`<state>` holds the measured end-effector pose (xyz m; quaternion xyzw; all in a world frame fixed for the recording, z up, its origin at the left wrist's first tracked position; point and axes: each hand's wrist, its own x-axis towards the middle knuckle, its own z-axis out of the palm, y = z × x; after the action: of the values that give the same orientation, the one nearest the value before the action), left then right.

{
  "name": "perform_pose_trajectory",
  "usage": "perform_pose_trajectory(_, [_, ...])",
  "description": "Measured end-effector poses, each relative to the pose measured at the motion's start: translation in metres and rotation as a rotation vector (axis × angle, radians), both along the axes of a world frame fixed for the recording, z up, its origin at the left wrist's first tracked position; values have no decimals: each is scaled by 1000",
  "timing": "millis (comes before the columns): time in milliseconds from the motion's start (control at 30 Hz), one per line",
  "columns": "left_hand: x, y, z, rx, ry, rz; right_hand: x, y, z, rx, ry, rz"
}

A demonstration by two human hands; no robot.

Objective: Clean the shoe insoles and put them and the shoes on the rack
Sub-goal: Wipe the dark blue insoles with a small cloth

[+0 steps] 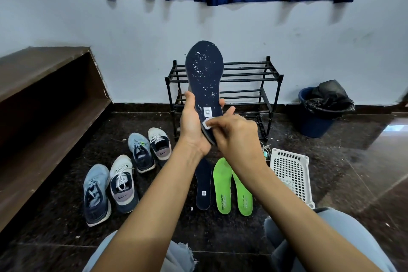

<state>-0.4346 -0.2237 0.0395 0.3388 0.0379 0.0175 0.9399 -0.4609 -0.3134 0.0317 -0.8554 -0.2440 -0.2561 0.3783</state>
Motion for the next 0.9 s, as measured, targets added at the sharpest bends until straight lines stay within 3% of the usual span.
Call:
perform_pose_trajectory(200, [4, 17, 1, -47, -40, 33, -7, -7, -5, 40, 219, 51])
perform_pose_trajectory(367, [2, 8, -3, 36, -7, 36, -4, -1, -2, 12, 95, 6])
perform_pose_trajectory(533, [2, 6, -4, 36, 9, 24, 0, -1, -5, -4, 96, 8])
perform_pose_trajectory(733, [4, 24, -1, -29, -50, 48, -11, -8, -3, 164, 382, 153])
perform_pose_trajectory(800, [3, 20, -1, -18, -62, 47, -11, -6, -3, 186, 326, 126])
perform_pose_trajectory(900, [-1, 5, -2, 33, -29, 25, -6, 0, 1, 159, 75, 5])
